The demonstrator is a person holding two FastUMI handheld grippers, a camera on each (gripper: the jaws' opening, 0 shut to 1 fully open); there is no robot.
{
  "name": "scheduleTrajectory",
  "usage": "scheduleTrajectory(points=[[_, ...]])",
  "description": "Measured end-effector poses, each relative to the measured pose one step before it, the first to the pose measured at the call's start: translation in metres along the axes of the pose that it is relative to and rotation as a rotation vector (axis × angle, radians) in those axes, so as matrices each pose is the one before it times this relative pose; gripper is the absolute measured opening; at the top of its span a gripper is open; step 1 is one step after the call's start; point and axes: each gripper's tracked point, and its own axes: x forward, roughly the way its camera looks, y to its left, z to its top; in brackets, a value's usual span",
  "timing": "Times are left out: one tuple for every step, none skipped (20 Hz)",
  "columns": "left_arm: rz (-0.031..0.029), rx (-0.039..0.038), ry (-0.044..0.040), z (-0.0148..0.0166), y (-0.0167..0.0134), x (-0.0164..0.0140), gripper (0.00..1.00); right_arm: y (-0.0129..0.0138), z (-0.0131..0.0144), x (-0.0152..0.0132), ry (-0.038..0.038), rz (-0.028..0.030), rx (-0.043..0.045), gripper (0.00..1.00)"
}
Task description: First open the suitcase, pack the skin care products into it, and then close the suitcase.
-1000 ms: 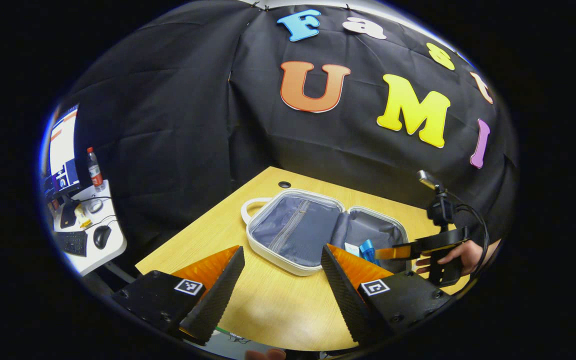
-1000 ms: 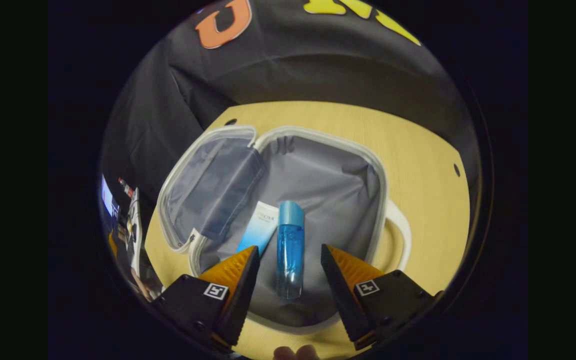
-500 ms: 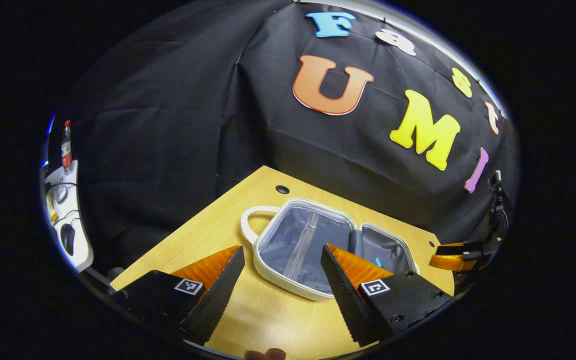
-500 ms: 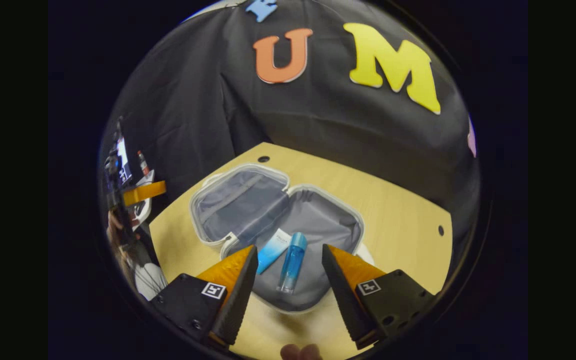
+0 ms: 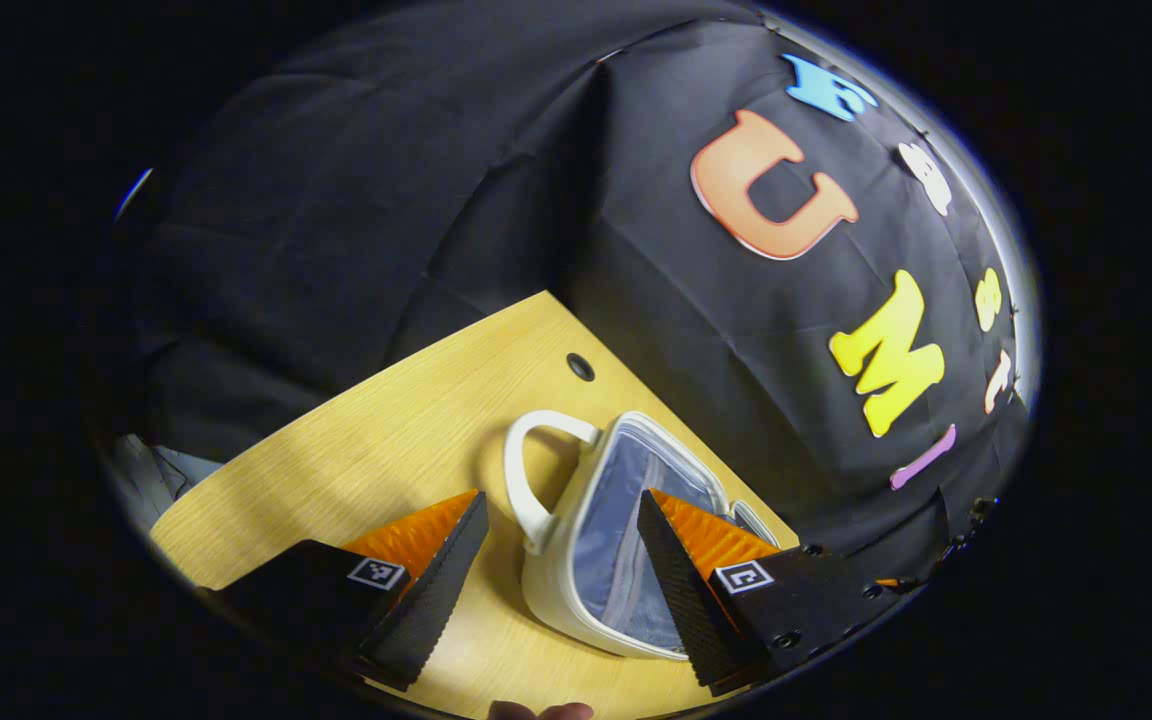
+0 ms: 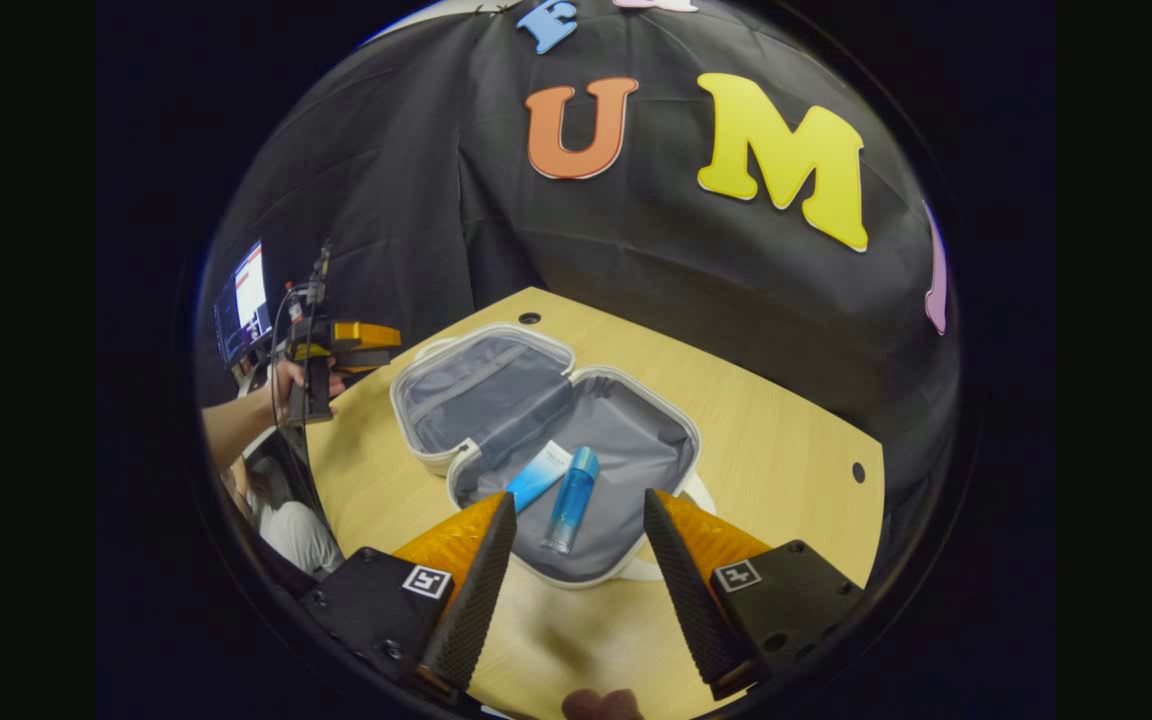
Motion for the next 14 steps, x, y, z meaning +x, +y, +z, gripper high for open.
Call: scheduleTrajectory(points=[[-0.00502,-0.03339,0.00581,0.00011,0.00444,0.00732,0.96,-0.00054,-0.00437,0.00047,0.0139,-0.00601,0.00349,0.77],[-0.00983,-0.04005,0.00835,0.00124,0.00067,0.00713,0.96,-0.00158,-0.00086,0.00188,0.00649,-0.00841,0.00622,0.77],[-0.00578,-0.03787,0.00452,0.00247,0.00256,0.00694,0.96,-0.00039,-0.00075,-0.00031,0.0024,-0.00486,0.00519,0.77],[-0.0023,-0.0287,0.00675,0.00154,0.0046,0.00858,0.96,0.00033,-0.00148,0.00024,0.0023,-0.00369,0.00292,0.77],[-0.00533,-0.02848,0.00693,0.00072,0.00164,0.0054,0.95,0.0008,-0.00113,-0.00108,0.0023,-0.0009,-0.00147,0.73],[-0.00349,-0.02689,0.00773,-0.00146,-0.00056,0.0079,0.95,0.00037,-0.00075,0.0007,0.00087,-0.00505,-0.0034,0.73],[-0.00315,-0.02053,0.01365,-0.00128,-0.00018,0.00637,0.92,-0.00083,-0.00041,-0.00029,0.00058,-0.00446,-0.00339,0.77],[0.00115,-0.0156,0.00732,-0.00108,-0.00027,0.00576,0.91,-0.00115,-0.00001,0.00062,-0.00033,-0.00383,0.00226,0.77],[0.00025,-0.01364,0.00818,-0.00092,-0.00083,0.00461,0.84,-0.0013,0.00045,-0.00113,-0.00047,-0.0024,0.00733,0.77],[0.0077,-0.01775,0.00285,0.00163,0.00182,0.00566,0.8,-0.00054,0.0009,0.00018,-0.00203,-0.00234,0.01128,0.77],[0.01049,-0.02233,-0.00478,0.00095,0.00069,0.003,0.82,-0.00167,-0.00019,-0.00011,-0.00105,-0.00272,0.01274,0.77],[0.00442,-0.03628,-0.00629,0.00099,0.0002,0.00273,0.69,-0.00237,0.00107,-0.00057,-0.00479,-0.00403,0.0189,0.73],[0.01163,-0.02534,-0.00718,0.00275,-0.00001,0.00431,0.49,-0.00249,0.00009,-0.00095,-0.00395,-0.00283,0.0104,0.73],[0.01176,-0.02208,-0.00395,0.0003,0.00194,0.00057,0.21,-0.00268,0.00032,-0.00122,-0.00499,-0.00394,0.0084,0.73]])
